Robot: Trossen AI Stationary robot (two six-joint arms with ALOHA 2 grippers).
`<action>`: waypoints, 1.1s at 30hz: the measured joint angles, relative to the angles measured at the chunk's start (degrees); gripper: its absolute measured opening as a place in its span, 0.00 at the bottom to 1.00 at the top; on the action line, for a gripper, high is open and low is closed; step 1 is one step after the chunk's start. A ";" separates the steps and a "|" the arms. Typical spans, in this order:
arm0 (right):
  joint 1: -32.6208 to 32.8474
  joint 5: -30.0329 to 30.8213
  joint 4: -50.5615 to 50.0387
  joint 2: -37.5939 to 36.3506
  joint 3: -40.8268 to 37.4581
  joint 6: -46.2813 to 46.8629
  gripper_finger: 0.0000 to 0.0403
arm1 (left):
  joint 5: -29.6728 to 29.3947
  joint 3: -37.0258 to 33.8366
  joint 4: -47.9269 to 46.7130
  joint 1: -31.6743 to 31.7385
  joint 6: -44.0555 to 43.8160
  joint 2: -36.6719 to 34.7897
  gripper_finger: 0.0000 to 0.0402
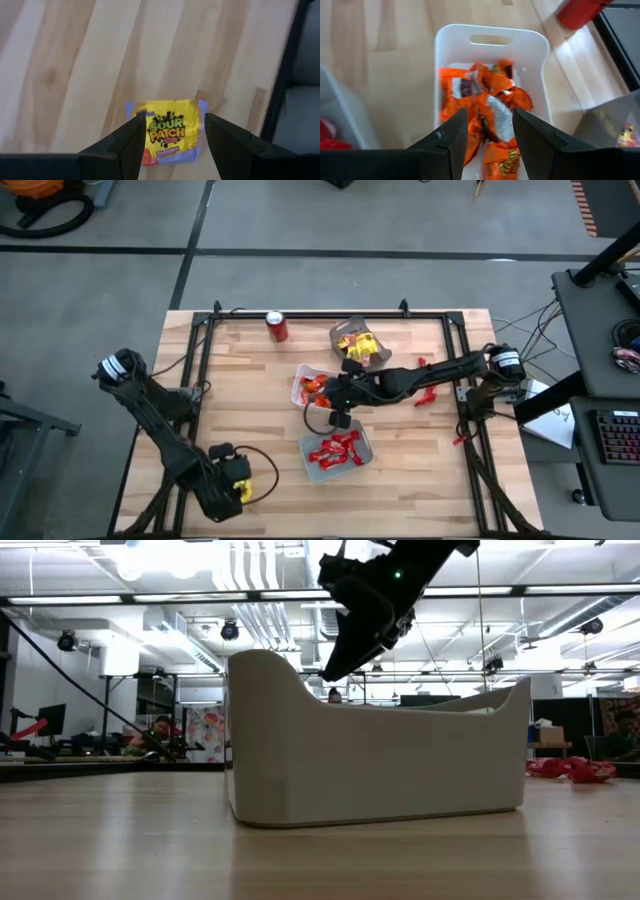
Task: Sort candy
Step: Put the yellow candy pack into the black bin
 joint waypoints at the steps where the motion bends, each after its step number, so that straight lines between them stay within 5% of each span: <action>1: 0.38 0.00 0.00 0.00 0.00 0.04 0.37 | 0.04 0.00 -0.02 -0.41 -1.47 0.93 0.46; 8: 1.59 0.02 0.00 0.00 -0.04 0.87 0.36 | 4.28 0.00 -0.02 -2.77 -8.04 7.03 0.46; 19: 1.81 0.04 0.03 0.00 -0.04 1.52 0.36 | 4.11 0.05 -0.57 -2.97 -6.71 14.78 0.44; 24: 1.81 0.02 -0.09 0.00 -0.04 1.66 0.37 | 3.98 0.27 -0.85 -2.99 -6.34 15.98 0.33; 30: 2.31 0.02 -0.31 0.00 -0.04 1.66 0.36 | 3.36 0.03 -1.27 -2.97 -5.54 14.87 0.06; 33: 2.62 0.02 -1.01 0.00 -0.04 1.52 0.36 | 1.82 -0.02 -2.83 -2.97 -4.85 13.45 0.03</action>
